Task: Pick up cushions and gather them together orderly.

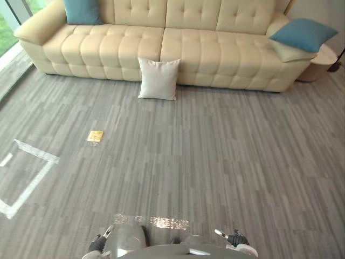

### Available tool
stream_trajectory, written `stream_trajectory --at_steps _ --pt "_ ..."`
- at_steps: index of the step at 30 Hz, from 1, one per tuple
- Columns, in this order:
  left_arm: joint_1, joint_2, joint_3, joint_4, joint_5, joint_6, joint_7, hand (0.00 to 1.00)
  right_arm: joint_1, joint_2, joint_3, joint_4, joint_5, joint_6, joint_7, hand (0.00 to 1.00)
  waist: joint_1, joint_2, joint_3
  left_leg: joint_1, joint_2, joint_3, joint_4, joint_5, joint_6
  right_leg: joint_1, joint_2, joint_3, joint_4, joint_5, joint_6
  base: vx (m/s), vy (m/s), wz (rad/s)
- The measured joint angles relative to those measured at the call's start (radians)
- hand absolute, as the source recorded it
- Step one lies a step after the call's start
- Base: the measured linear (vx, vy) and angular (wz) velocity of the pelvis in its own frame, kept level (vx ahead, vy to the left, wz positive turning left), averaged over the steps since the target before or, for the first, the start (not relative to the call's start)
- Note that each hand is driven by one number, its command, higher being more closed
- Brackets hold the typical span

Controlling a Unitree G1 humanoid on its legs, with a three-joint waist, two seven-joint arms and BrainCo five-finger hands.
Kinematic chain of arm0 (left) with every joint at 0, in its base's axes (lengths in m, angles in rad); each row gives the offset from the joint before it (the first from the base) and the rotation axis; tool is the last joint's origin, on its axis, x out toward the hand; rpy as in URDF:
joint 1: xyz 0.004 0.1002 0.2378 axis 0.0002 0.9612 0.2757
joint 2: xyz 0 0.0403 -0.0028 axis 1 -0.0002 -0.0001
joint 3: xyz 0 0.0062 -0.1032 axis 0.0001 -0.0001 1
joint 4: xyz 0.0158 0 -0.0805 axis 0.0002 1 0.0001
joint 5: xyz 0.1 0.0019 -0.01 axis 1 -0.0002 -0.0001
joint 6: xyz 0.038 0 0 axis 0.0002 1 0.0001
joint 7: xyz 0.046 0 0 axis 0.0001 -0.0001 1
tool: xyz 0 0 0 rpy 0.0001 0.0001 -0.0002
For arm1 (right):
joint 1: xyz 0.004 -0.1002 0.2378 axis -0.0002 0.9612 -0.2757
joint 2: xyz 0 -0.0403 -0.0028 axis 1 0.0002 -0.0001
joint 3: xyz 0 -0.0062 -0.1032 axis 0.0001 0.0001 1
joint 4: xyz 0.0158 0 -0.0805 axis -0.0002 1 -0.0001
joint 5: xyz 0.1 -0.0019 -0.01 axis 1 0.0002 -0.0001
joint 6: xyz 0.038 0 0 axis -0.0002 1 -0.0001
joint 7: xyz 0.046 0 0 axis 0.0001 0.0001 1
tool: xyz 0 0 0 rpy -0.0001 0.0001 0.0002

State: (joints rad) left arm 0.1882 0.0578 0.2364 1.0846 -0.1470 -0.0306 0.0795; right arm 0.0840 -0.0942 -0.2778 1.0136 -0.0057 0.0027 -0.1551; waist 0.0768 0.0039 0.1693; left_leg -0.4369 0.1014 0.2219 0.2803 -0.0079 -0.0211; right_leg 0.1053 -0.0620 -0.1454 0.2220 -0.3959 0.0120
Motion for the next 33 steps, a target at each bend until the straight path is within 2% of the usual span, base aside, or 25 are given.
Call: stream_trajectory --at_steps 1,2,3,4,5,7,8,9,12,13,14,15,16,17,18,21,22,23,24,25,26,28,31,32,33 --pt "-0.001 0.008 -0.001 0.002 -0.001 0.0 0.0 0.0 0.002 0.006 0.001 0.004 0.0 0.0 0.0 0.0 -0.001 -0.013 -0.006 0.0 -0.016 0.005 0.022 0.014 0.017 0.001 -0.021 0.004 0.014 -0.019 0.007 0.47 0.174 -0.34" --pt "0.008 0.025 0.0 0.006 -0.004 0.0 0.001 0.0 0.014 0.017 0.0 0.032 0.0 0.001 0.001 0.0 0.0 -0.052 -0.031 0.008 -0.055 0.028 0.067 0.0 0.036 -0.016 -0.073 0.032 0.118 -0.035 0.038 0.76 0.21 -0.11" --pt "-0.007 0.047 0.0 0.002 -0.005 0.0 0.002 0.0 0.004 0.031 0.002 0.027 0.0 -0.001 0.002 0.0 -0.017 -0.077 -0.033 0.027 -0.082 0.031 0.094 -0.037 0.047 -0.08 -0.111 0.045 0.294 0.001 0.074 0.64 0.155 -0.03" --pt "-0.015 0.051 -0.001 -0.002 -0.005 -0.001 0.001 0.0 -0.002 0.036 0.002 0.026 0.0 -0.002 0.002 0.0 -0.022 -0.083 -0.031 0.04 -0.087 0.03 0.101 -0.053 0.051 -0.108 -0.118 0.059 0.375 0.034 0.081 0.64 0.15 0.26" --pt "-0.042 0.058 -0.004 -0.011 -0.004 -0.002 0.001 0.0 -0.019 0.041 0.005 0.026 0.0 -0.004 0.002 0.0 -0.034 -0.097 -0.023 0.1 -0.095 0.026 0.102 -0.097 0.06 -0.185 -0.132 0.083 0.612 0.155 0.089 0.51 0.099 0.14" --pt "-0.057 0.06 -0.005 -0.021 -0.004 -0.005 0.001 0.0 -0.031 0.041 0.03 0.025 0.0 -0.01 0.002 0.0 -0.041 -0.093 -0.011 0.187 -0.093 0.022 0.094 -0.132 0.065 -0.249 -0.146 0.071 0.785 0.152 0.072 0.62 0.089 -0.06" --pt "-0.056 0.059 -0.005 -0.037 -0.004 -0.006 0.002 0.0 -0.038 0.041 0.045 0.015 0.0 -0.024 0.003 0.0 -0.043 -0.088 -0.006 0.286 -0.08 0.02 0.056 -0.163 0.06 -0.286 -0.137 0.045 0.857 0.129 0.034 0.62 0.022 -0.32" --pt "-0.061 0.056 -0.01 -0.047 -0.006 -0.011 0.002 0.0 -0.041 0.04 0.063 -0.012 0.001 -0.032 0.003 0.0 -0.048 -0.074 0.0 0.382 -0.06 0.021 0.009 -0.191 0.048 -0.328 -0.113 0.006 0.848 0.099 0.016 0.5 0.008 -0.32" --pt "-0.093 0.053 -0.023 -0.049 -0.005 -0.016 0.001 0.0 -0.05 0.035 0.088 -0.043 0.001 -0.045 0.003 0.0 -0.066 -0.067 0.005 0.504 -0.037 0.021 -0.066 -0.218 0.022 -0.453 -0.076 -0.054 0.676 0.064 0.012 0.5 -0.092 0.02" --pt "-0.116 0.032 -0.028 -0.047 -0.004 -0.016 0.001 0.0 -0.054 0.025 0.088 -0.062 0.001 -0.047 0.004 0.0 -0.08 -0.053 0.018 0.554 -0.02 0.01 -0.103 -0.241 -0.004 -0.512 -0.051 -0.056 0.453 0.113 0.025 0.45 -0.15 0.21" --pt "-0.12 0.028 -0.032 -0.046 -0.002 -0.016 0.001 0.0 -0.055 0.023 0.087 -0.061 0.001 -0.046 0.004 0.0 -0.082 -0.05 0.021 0.564 -0.017 0.006 -0.109 -0.244 -0.009 -0.516 -0.049 -0.055 0.408 0.132 0.028 0.58 -0.222 0.4" --pt "-0.137 0.01 -0.051 -0.04 0.009 -0.016 0.001 0.0 -0.06 0.013 0.086 -0.057 0.0 -0.042 0.004 0.0 -0.093 -0.046 0.031 0.607 -0.013 -0.011 -0.142 -0.266 -0.029 -0.523 -0.046 -0.031 0.203 0.23 0.036 0.56 -0.248 0.47" --pt "-0.145 0.005 -0.059 -0.033 0.024 -0.017 0.001 0.0 -0.06 0.004 0.086 -0.051 0.0 -0.036 0.004 0.0 -0.101 -0.038 0.048 0.662 -0.004 -0.035 -0.171 -0.282 -0.052 -0.494 -0.042 -0.026 0.108 0.404 0.039 0.6 -0.26 0.54" --pt "-0.156 -0.001 -0.062 -0.023 0.036 -0.018 0.001 0.0 -0.06 0.002 0.082 -0.05 -0.001 -0.034 0.004 0.0 -0.104 -0.032 0.054 0.689 0.007 -0.046 -0.182 -0.283 -0.054 -0.474 -0.026 -0.032 0.107 0.451 -0.003 0.62 -0.251 0.31" --pt "-0.17 -0.016 -0.063 -0.007 0.053 -0.02 -0.003 0.0 -0.069 -0.004 0.066 -0.054 -0.003 -0.029 0.004 0.0 -0.1 -0.003 0.068 0.697 0.025 -0.059 -0.181 -0.258 -0.046 -0.489 -0.01 -0.03 0.173 0.379 -0.014 0.57 -0.249 0.09" --pt "-0.174 -0.037 -0.04 -0.013 0.074 -0.021 0.001 0.0 -0.067 -0.002 0.021 -0.055 -0.002 -0.026 0.004 0.0 -0.111 0.019 0.082 0.687 0.058 -0.07 -0.043 -0.21 -0.094 -0.471 -0.009 -0.054 0.301 0.264 -0.058 0.53 -0.246 0.15" --pt "-0.177 -0.041 -0.01 -0.026 0.075 -0.02 0.0 0.0 -0.057 -0.001 0.022 -0.063 -0.003 -0.017 0.004 0.0 -0.114 0.022 0.082 0.59 0.101 -0.109 0.238 -0.153 -0.126 -0.391 -0.002 -0.083 0.286 0.215 -0.065 0.52 -0.222 0.31" --pt "-0.175 -0.043 0.002 -0.038 0.074 -0.02 0.0 0.0 -0.053 0.0 0.022 -0.065 -0.003 -0.017 0.003 0.0 -0.112 0.022 0.082 0.548 0.119 -0.115 0.351 -0.134 -0.142 -0.359 0.003 -0.086 0.272 0.206 -0.068 0.59 -0.237 0.27" --pt "-0.172 -0.052 0.023 -0.055 0.074 -0.021 0.0 0.0 -0.046 0.001 0.024 -0.072 -0.003 -0.017 0.003 0.0 -0.106 0.026 0.083 0.485 0.152 -0.098 0.512 -0.133 -0.145 -0.305 0.023 -0.084 0.239 0.191 -0.07 0.44 -0.116 -0.02" --pt "-0.164 -0.06 0.049 -0.085 0.071 -0.021 0.001 0.0 -0.037 0.002 0.025 -0.086 -0.003 -0.016 0.003 0.0 -0.087 0.03 0.084 0.403 0.212 -0.018 0.697 -0.151 -0.125 -0.204 0.054 -0.072 0.167 0.171 -0.083 0.51 -0.117 -0.17" --pt "-0.159 -0.058 0.051 -0.095 0.066 -0.022 0.0 0.0 -0.036 0.007 0.026 -0.086 -0.003 -0.015 0.003 0.0 -0.075 0.025 0.083 0.378 0.226 0.026 0.724 -0.168 -0.119 -0.168 0.058 -0.063 0.137 0.17 -0.082 0.47 -0.051 -0.43" --pt "-0.155 -0.064 0.057 -0.112 0.044 -0.029 0.0 0.0 -0.035 0.022 0.029 -0.081 -0.003 -0.016 0.003 0.0 -0.043 0.013 0.072 0.318 0.232 0.143 0.665 -0.21 -0.096 -0.081 0.056 -0.047 0.055 0.194 -0.061 0.34 0.024 -0.48" --pt "-0.157 -0.067 0.056 -0.118 0.036 -0.037 -0.001 0.0 -0.05 0.052 0.018 -0.055 -0.001 -0.016 0.003 0.0 -0.033 0.011 0.071 0.246 0.162 0.186 0.32 -0.228 -0.067 0.022 0.012 -0.035 -0.032 0.215 -0.027 0.44 0.131 -0.34" --pt "-0.158 -0.067 0.056 -0.117 0.034 -0.037 -0.001 0.0 -0.049 0.054 0.018 -0.053 -0.001 -0.016 0.003 0.0 -0.031 0.007 0.07 0.238 0.126 0.184 0.18 -0.192 -0.062 0.047 -0.008 -0.032 -0.054 0.215 -0.007 0.45 0.234 -0.2" --pt "-0.158 -0.069 0.053 -0.112 0.033 -0.037 -0.001 0.0 -0.045 0.057 0.018 -0.054 -0.001 -0.016 0.003 0.0 -0.03 0.012 0.066 0.23 0.077 0.162 -0.021 -0.081 -0.052 0.086 -0.032 -0.033 -0.089 0.211 0.027 0.56 0.345 -0.13"
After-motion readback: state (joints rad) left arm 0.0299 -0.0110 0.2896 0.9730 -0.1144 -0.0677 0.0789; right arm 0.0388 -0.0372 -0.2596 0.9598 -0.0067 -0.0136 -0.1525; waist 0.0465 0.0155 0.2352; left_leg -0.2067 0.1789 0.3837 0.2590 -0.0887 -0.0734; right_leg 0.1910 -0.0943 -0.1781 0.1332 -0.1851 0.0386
